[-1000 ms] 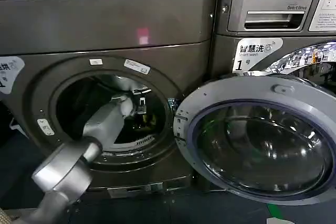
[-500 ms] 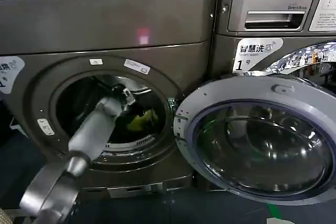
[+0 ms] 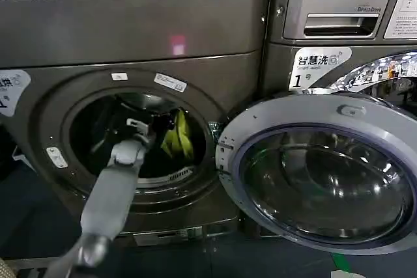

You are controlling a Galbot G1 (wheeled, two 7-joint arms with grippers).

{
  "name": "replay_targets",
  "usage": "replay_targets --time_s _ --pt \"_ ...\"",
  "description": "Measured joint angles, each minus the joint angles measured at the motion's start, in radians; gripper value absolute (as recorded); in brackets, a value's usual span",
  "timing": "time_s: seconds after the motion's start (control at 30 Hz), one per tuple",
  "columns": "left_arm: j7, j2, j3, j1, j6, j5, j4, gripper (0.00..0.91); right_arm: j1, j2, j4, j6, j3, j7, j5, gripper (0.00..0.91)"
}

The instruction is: Grasp the clothes from the dryer.

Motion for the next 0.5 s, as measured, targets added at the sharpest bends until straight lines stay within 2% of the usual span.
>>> replay_targets --time_s 0.2,0.5 --pt "-0.160 -0.029 -0.079 0.131 -0.060 -0.064 -0.170 0.000 0.000 0.002 0.006 0.006 -0.002 -0.003 -0.017 0.907" --pt "-0.337 -0.067 -0.127 0.264 -0.158 -0.040 -0.336 0.000 0.007 0.001 0.003 0.008 -0.002 0.003 -0.022 0.907"
